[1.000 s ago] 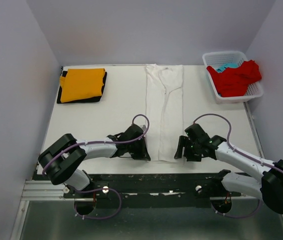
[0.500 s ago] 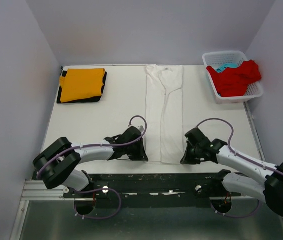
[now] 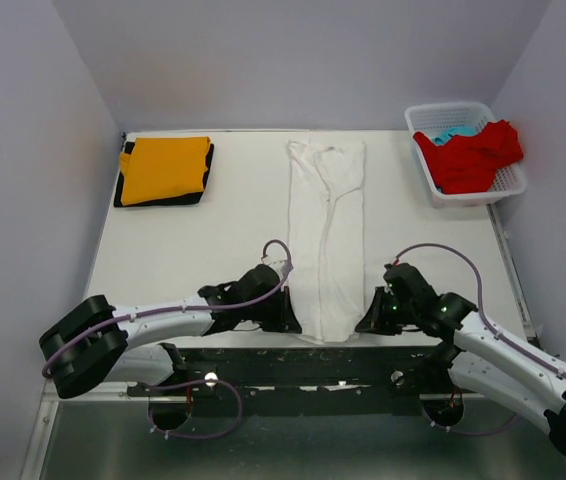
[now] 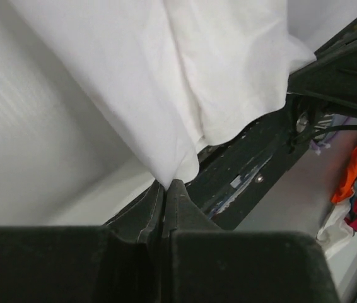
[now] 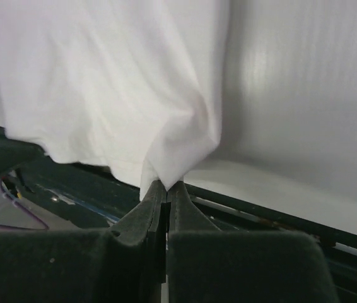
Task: Fold and stack the t-shirts
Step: Fold the folded rectangular tshirt in 1/3 of the way
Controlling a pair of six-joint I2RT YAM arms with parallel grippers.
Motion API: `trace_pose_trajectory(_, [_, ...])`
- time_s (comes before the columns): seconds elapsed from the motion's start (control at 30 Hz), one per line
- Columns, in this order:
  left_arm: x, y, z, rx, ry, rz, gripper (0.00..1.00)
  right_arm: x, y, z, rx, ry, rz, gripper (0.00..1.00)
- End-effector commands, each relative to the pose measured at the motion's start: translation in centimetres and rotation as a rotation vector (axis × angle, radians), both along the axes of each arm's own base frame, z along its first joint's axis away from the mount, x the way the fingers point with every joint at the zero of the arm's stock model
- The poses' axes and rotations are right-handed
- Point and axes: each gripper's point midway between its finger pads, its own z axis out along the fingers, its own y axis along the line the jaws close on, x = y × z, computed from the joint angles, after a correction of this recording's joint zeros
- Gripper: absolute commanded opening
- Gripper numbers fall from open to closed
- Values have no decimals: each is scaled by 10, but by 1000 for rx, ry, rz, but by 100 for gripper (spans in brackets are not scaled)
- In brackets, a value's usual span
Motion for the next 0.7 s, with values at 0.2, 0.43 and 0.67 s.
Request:
trace_pose_trajectory(0.2, [88, -15, 80, -97, -155, 90, 0, 98, 13, 76, -14, -396, -148, 1])
trace_pose_trajectory(0.43, [163, -15, 105, -83, -195, 149, 0, 185, 0, 124, -171, -664, -358, 1])
trace_pose_trajectory(0.67, [225, -12, 101, -78, -168, 193, 0, 241, -12, 135, -249, -748, -446, 1])
